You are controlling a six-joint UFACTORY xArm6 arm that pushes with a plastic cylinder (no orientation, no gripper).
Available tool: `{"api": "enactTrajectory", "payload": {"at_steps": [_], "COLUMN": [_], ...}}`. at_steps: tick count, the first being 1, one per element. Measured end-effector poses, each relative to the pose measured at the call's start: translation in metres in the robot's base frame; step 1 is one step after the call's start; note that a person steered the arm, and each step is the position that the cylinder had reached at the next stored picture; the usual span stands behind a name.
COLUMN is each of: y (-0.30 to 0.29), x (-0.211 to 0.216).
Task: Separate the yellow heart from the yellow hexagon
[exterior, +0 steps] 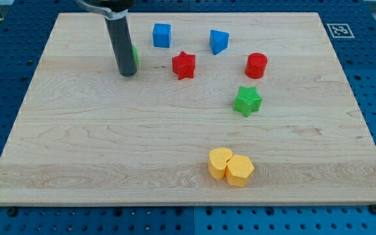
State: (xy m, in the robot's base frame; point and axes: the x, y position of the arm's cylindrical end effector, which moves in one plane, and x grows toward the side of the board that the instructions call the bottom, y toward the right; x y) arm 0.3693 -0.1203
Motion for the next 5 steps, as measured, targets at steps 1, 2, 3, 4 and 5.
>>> {"api": "enactTrajectory", "payload": {"at_steps": [1,2,3,4,5], "y": [0.000,0.000,0.000,0.018,0.067], "x": [-0.013,-0.014,0.022,0.066,0.101]}}
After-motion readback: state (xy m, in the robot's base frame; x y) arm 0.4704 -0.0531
